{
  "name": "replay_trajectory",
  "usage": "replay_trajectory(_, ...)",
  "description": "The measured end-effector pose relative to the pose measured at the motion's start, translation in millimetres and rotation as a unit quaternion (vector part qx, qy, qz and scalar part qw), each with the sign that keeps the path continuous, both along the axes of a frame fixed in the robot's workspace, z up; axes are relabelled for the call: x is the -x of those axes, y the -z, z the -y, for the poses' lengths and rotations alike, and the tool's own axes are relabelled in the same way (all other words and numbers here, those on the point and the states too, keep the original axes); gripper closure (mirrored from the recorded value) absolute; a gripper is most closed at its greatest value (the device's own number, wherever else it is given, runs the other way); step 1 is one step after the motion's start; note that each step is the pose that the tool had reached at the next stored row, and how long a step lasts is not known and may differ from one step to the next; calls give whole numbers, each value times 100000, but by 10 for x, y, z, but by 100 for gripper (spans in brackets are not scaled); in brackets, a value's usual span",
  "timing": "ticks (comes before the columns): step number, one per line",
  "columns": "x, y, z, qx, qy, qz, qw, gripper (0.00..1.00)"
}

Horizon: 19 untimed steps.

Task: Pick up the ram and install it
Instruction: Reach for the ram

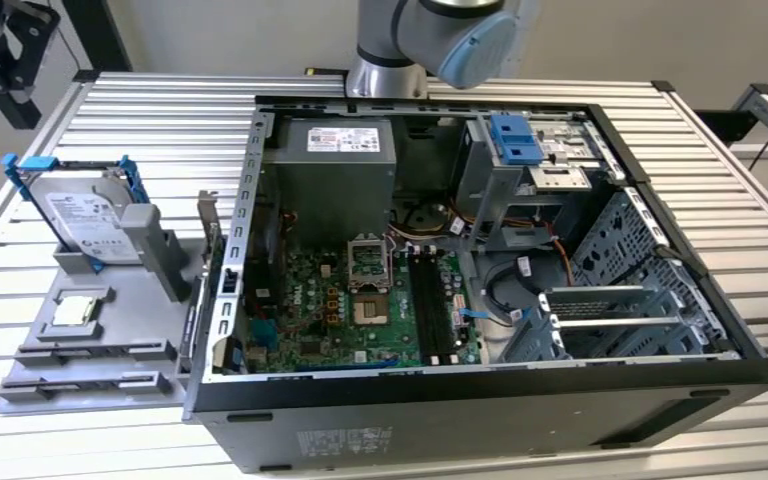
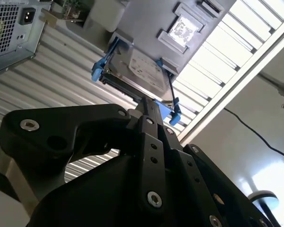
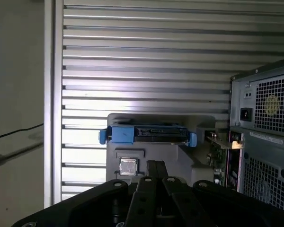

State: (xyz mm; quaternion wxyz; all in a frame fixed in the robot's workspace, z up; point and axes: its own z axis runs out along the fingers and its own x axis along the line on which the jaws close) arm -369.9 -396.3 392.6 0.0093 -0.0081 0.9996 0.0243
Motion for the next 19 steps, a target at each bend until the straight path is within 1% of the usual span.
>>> replay_trajectory(4,41,0,-7,-4,1,1,100000,100)
replay_trajectory(12,47,0,-5,-1,0,-1,100000,100)
replay_trajectory(19,71,1,48,-3,0,1,100000,100)
